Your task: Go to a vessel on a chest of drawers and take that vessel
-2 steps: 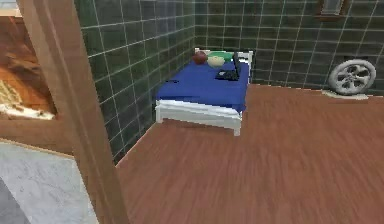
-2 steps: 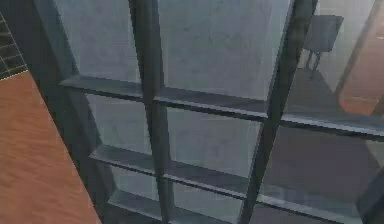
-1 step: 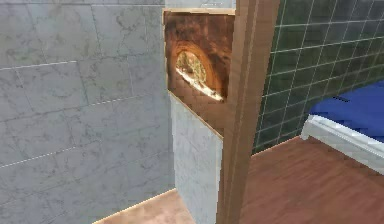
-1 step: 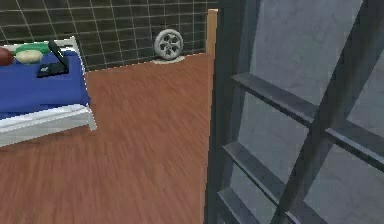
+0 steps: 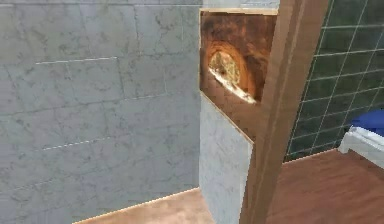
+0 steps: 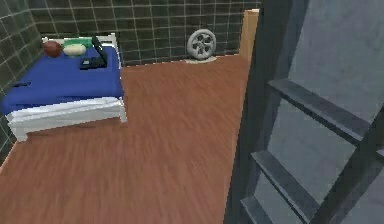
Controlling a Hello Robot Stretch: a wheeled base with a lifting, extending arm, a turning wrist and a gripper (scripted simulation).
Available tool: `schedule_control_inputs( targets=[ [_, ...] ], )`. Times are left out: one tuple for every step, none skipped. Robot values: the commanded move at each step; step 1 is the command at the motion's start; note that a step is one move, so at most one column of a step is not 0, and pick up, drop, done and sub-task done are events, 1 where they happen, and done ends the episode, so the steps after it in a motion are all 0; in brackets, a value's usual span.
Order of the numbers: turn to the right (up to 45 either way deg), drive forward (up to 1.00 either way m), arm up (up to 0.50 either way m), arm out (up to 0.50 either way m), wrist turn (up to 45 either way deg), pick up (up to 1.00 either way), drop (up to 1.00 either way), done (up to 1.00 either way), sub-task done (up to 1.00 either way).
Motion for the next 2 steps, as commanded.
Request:
schedule_control_inputs(
  targets=[
    [0.0, 0.05, 0.00, 0.00, 0.0, 0.00, 0.00, 0.00, 0.00],
    [-45.0, 0.00, 0.00, 0.00, 0.0, 0.00, 0.00, 0.00, 0.00]
  ],
)
